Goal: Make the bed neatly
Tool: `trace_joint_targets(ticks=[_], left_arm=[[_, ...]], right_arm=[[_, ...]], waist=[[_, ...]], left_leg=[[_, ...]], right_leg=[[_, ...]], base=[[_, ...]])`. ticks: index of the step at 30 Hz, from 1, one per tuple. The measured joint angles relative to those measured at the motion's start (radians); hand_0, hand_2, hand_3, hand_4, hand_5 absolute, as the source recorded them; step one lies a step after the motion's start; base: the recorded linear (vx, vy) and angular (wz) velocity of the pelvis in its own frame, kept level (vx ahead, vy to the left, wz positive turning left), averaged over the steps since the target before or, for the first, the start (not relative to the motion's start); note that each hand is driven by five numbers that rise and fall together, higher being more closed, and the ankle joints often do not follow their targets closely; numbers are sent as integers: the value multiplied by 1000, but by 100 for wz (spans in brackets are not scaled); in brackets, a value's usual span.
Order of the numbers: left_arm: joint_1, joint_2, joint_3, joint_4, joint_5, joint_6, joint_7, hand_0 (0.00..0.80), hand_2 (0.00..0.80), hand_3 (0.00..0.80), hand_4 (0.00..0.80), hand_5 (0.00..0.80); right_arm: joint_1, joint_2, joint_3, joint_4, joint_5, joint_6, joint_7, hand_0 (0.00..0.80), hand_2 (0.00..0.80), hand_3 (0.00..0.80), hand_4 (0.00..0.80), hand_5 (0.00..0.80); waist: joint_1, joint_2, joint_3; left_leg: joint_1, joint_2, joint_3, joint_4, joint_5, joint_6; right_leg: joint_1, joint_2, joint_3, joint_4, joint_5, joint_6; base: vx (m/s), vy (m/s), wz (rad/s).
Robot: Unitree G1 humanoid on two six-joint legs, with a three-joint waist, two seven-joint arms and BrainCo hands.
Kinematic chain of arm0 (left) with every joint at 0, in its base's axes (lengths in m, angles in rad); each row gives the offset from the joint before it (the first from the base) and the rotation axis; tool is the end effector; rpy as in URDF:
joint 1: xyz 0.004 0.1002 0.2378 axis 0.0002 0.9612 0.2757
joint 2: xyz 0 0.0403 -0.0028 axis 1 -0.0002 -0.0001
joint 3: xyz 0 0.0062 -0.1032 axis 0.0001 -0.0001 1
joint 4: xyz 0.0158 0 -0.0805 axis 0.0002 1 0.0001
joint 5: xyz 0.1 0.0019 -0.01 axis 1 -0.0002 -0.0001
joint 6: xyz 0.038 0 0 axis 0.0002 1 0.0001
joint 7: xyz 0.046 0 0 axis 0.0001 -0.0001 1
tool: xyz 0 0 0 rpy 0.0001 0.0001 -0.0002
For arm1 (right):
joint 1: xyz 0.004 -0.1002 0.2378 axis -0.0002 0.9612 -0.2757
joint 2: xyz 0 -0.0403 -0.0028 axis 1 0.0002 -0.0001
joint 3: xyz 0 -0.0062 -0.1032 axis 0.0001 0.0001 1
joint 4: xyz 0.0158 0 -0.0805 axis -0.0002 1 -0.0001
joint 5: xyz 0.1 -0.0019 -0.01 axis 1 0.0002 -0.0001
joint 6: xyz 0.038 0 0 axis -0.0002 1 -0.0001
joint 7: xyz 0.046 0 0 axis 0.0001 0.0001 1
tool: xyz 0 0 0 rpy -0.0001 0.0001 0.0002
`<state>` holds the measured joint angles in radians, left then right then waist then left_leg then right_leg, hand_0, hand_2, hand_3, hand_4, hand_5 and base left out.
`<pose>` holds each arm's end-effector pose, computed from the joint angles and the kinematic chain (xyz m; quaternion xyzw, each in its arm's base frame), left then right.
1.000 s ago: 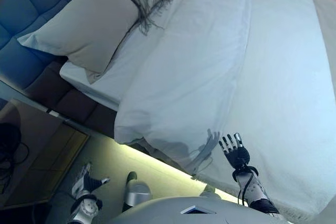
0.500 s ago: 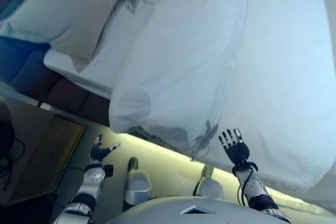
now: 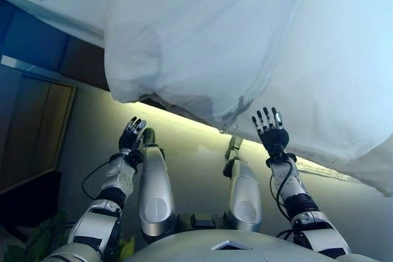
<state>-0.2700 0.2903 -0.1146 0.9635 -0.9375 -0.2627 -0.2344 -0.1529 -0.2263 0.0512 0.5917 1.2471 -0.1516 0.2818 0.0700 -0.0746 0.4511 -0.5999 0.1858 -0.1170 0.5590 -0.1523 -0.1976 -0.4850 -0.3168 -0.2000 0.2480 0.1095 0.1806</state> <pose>0.2108 0.2283 -0.0425 -0.2644 0.1531 0.0816 0.9487 0.2127 -0.2044 -0.0212 0.4681 0.0493 -0.0373 0.8815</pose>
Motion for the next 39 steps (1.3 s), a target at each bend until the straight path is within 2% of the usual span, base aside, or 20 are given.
trace_joint_targets(ticks=[6,8,13,16,18,22,24,25,26,28,32,34,39], left_arm=[[-24,-2,20,-10,-110,57,-34,0,0,0,0,0],[-50,-3,36,-35,-194,78,-56,0,0,0,0,0],[-103,-20,41,-43,-372,112,-93,0,0,0,0,0],[-140,-30,48,-53,-455,122,-103,0,0,0,0,0],[-160,-45,50,-64,-498,122,-109,0,0,0,0,0],[-203,-59,47,-77,-539,122,-122,0,0,0,0,0],[-218,-68,48,-83,-543,120,-122,0,0,0,0,0],[-216,-69,49,-88,-553,120,-123,0,0,0,0,0],[-221,-64,57,-95,-576,117,-127,0,0,0,0,0],[-231,-56,55,-98,-605,109,-130,0,0,0,0,0],[-249,-50,55,-112,-628,100,-130,0,0,0,0,0],[-255,-42,55,-121,-629,99,-130,0,0,0,0,0],[-253,-41,55,-121,-630,87,-120,0,0,0,0,0]], right_arm=[[-35,15,-1,-71,0,-3,-2,0,0,0,0,0],[-46,32,4,-95,-1,-3,-3,0,0,0,0,0],[-66,43,1,-106,-1,-25,-5,0,0,0,0,0],[-79,62,1,-108,-2,-33,-2,0,0,0,0,0],[-94,62,1,-114,-5,-36,-2,0,0,0,0,0],[-115,60,1,-122,-11,-45,-2,0,0,0,0,0],[-121,55,0,-138,-19,-47,-10,0,0,0,0,0],[-121,56,0,-155,-21,-48,-12,0,0,0,0,0],[-121,60,1,-180,-32,-47,-19,0,0,0,0,0],[-132,60,-1,-213,-44,-48,-28,0,0,0,0,0],[-141,57,-5,-252,-50,-49,-31,0,0,0,0,0],[-141,60,-4,-259,-52,-49,-32,0,0,0,0,0],[-139,59,-5,-297,-58,-49,-30,0,0,0,0,0]], waist=[[-27,-22,12],[-26,-38,21],[-35,-52,28],[-56,-74,38],[-58,-80,40],[-84,-81,40],[-83,-82,41],[-81,-82,41],[-77,-83,41],[-83,-90,44],[-92,-96,46],[-107,-107,49],[-108,-111,50]], left_leg=[[-64,-10,5,50,-18,24],[-85,-13,4,65,-23,24],[-104,-13,10,61,-25,23],[-112,-12,13,67,-28,21],[-119,-10,19,73,-35,22],[-159,-14,23,108,-48,31],[-176,-6,39,104,-47,47],[-183,16,61,101,-46,49],[-196,19,65,98,-41,47],[-198,13,69,91,-33,40],[-217,-1,72,87,-38,48],[-222,-3,75,88,-36,45],[-231,-3,73,93,-36,46]], right_leg=[[-26,0,17,-24,0,0],[-48,0,30,-9,10,2],[-61,3,30,-42,35,0],[-72,3,28,-45,57,23],[-83,3,28,-45,69,25],[-97,3,29,-92,75,13],[-102,3,29,-135,52,21],[-134,9,26,-75,33,4],[-162,35,26,13,23,15],[-164,35,31,-21,43,8],[-166,35,47,-91,78,-6],[-165,35,47,-104,91,-2],[-170,34,43,-107,98,6]], base=[[-27,5,-2],[-33,28,4],[-25,3,-5],[-32,5,-7],[-32,21,-16],[-20,51,-11],[-27,67,-30],[-24,62,-40],[-21,53,-27],[-18,38,-15],[-22,33,-12],[-6,16,-1],[0,0,0]])
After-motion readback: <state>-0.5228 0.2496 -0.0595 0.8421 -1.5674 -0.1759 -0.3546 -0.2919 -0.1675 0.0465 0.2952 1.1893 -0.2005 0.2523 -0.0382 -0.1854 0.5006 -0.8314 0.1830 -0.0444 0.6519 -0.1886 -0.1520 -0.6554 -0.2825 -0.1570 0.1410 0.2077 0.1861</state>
